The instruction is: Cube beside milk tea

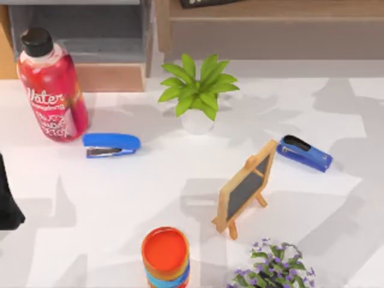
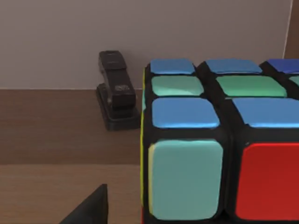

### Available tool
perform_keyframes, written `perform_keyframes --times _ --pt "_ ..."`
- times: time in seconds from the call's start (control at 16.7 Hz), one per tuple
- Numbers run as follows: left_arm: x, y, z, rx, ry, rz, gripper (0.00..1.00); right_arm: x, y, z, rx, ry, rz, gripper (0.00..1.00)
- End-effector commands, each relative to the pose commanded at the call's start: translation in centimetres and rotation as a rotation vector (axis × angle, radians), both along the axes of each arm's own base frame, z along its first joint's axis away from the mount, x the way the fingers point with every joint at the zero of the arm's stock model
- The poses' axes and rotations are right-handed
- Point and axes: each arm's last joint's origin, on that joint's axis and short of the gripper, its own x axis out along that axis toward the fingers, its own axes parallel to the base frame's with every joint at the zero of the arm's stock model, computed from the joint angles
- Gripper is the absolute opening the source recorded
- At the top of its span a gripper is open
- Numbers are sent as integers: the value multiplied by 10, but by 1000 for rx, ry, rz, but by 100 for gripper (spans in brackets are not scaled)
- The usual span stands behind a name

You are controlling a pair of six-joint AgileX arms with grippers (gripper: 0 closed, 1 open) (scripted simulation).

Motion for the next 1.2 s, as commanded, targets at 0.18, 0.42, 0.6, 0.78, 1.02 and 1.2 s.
perform_keyframes --times 0.18,0.42,0.6,0.78,1.02,1.2 --pt "0 0 0 0 0 0 100 2 0 -1 0 0 0 100" --pt "0 0 0 0 0 0 100 2 0 -1 0 0 0 85" --pt "0 0 0 0 0 0 100 2 0 -1 0 0 0 62" --pt "0 0 0 0 0 0 100 2 0 -1 0 0 0 40" --pt "0 0 0 0 0 0 100 2 0 -1 0 0 0 10" --pt "0 0 0 0 0 0 100 2 0 -1 0 0 0 0"
